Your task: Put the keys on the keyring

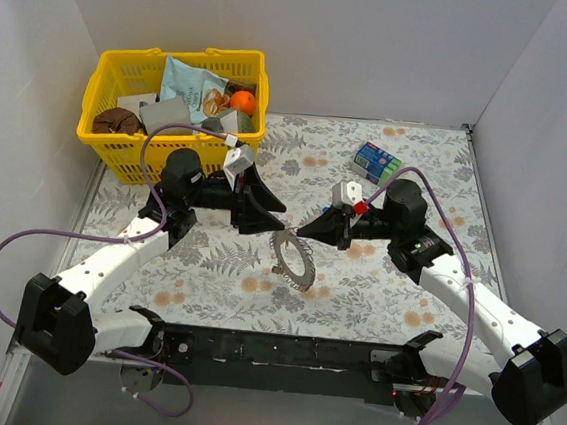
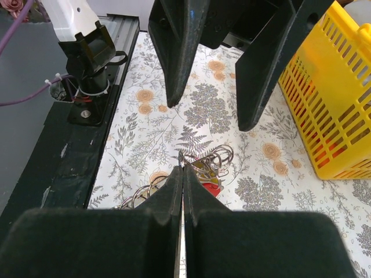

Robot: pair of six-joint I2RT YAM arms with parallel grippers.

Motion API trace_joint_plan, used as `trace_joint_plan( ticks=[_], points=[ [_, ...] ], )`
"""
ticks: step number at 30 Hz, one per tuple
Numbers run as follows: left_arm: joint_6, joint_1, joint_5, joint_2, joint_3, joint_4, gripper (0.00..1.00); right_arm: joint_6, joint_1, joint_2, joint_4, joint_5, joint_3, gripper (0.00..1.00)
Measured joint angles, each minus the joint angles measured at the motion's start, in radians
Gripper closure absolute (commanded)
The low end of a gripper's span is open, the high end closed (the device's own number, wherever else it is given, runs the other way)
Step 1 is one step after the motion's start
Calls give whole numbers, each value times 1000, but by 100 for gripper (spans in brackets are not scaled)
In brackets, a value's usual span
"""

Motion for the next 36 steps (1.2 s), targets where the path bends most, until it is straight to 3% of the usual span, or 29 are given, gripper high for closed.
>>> trace_joint_plan(
  ticks=[14,25,36],
  points=[
    [124,-41,-48,-28,-41,-62,48,106,-21,48,-7,47,55,99],
    [235,-102,-220,-10,-41,-133,60,169,-38,90,-31,2,79,99],
    [239,-108,-267,2,-41,-132,67,188,-44,90,-32,-10,79,99]
  ],
)
